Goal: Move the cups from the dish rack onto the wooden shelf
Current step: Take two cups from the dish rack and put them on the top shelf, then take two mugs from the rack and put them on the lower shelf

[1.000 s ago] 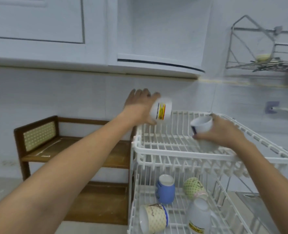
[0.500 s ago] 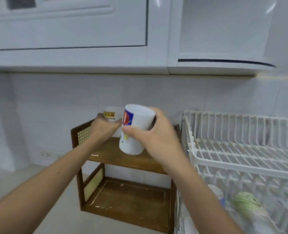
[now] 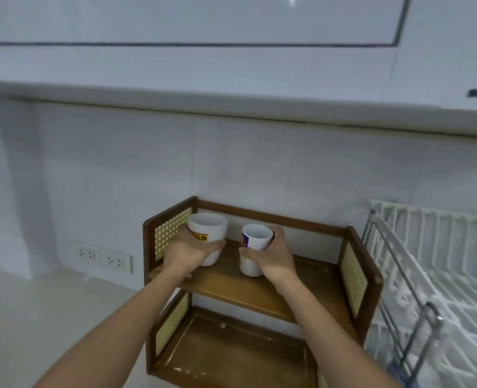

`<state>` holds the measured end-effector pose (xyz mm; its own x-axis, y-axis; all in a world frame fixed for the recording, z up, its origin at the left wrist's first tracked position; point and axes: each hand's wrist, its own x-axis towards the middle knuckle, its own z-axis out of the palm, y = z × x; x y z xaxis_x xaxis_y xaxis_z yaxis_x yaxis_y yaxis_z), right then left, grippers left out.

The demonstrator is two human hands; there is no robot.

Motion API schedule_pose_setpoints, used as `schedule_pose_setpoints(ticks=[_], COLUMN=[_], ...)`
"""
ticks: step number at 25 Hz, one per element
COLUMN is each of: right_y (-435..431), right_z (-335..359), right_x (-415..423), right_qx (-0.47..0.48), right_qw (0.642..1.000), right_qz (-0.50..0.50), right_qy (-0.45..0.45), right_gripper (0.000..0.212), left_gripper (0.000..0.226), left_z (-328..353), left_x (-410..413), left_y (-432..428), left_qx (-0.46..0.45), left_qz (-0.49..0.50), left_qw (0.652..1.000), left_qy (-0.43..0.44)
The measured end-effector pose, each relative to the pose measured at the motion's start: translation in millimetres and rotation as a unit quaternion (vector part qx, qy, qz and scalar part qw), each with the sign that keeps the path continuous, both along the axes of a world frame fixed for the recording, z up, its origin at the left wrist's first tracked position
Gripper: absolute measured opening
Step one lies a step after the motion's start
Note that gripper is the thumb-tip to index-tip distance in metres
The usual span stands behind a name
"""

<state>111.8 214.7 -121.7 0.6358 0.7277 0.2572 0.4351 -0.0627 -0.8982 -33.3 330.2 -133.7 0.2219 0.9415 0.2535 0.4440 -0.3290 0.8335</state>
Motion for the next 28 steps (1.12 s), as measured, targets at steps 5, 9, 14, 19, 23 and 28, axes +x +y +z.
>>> schedule_pose_setpoints(ticks=[5, 9, 14, 19, 23, 28], right_y=[11, 11, -30, -168, -292, -375], right_z=[-14, -16, -6, -43, -99, -136], right_x=[11, 9, -13, -74, -68, 8], right_qx=[0.012, 0.005, -0.062, -0.017, 0.028, -0.126], right_qw=[0.999, 0.999, 0.996, 0.990, 0.988, 0.976], right_qz=[0.020, 0.049, 0.063, 0.056, 0.022, -0.054], right_qy=[-0.025, -0.016, 0.021, -0.129, -0.148, -0.169], right_gripper=[0.064, 0.071, 0.074, 0.062, 0.041, 0.027], left_gripper=[0.080, 0.085, 0.079, 0.056, 0.039, 0.027], left_z=[-9, -16, -5, -28, -82, -113], left_x=[5, 5, 1, -3, -17, 8], left_y=[11, 11, -13, -137, -270, -343], left_qx=[0.020, 0.034, 0.025, 0.098, 0.090, 0.177], left_qz=[-0.018, -0.013, -0.004, -0.021, -0.165, -0.373], left_qw=[0.999, 0.999, 0.999, 0.989, 0.968, 0.906], left_qy=[-0.045, -0.035, -0.040, -0.105, -0.167, -0.088])
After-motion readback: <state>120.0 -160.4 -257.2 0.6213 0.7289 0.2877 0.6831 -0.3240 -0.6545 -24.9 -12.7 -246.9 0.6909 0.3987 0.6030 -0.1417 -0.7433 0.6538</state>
